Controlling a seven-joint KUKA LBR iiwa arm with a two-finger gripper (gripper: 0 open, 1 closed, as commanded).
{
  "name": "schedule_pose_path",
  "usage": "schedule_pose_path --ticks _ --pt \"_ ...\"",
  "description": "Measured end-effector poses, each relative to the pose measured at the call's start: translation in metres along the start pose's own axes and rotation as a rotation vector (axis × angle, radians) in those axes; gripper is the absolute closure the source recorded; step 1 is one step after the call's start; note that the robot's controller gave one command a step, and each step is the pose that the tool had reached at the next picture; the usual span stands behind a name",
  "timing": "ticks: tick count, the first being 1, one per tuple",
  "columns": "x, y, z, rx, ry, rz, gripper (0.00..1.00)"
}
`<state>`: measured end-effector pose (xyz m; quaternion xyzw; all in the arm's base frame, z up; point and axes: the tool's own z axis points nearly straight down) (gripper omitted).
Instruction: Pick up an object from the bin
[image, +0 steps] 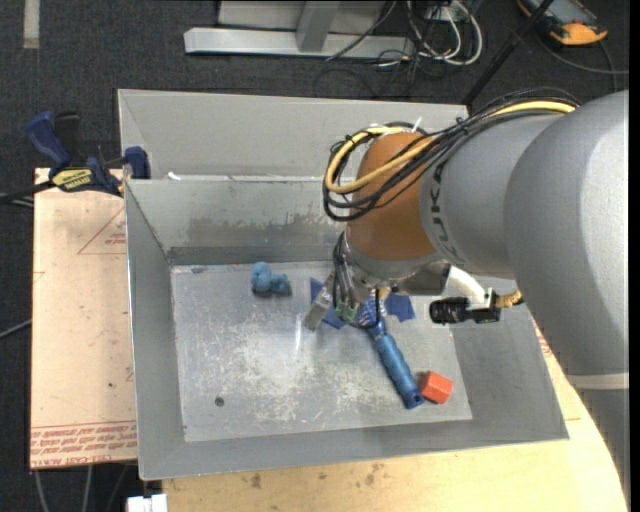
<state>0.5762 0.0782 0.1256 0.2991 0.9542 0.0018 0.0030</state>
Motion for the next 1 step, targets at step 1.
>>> schedule_pose_path --ticks 1 --pt "-0.0004 0.0007 -0.0305 0.002 0.002 -0.003 1.0"
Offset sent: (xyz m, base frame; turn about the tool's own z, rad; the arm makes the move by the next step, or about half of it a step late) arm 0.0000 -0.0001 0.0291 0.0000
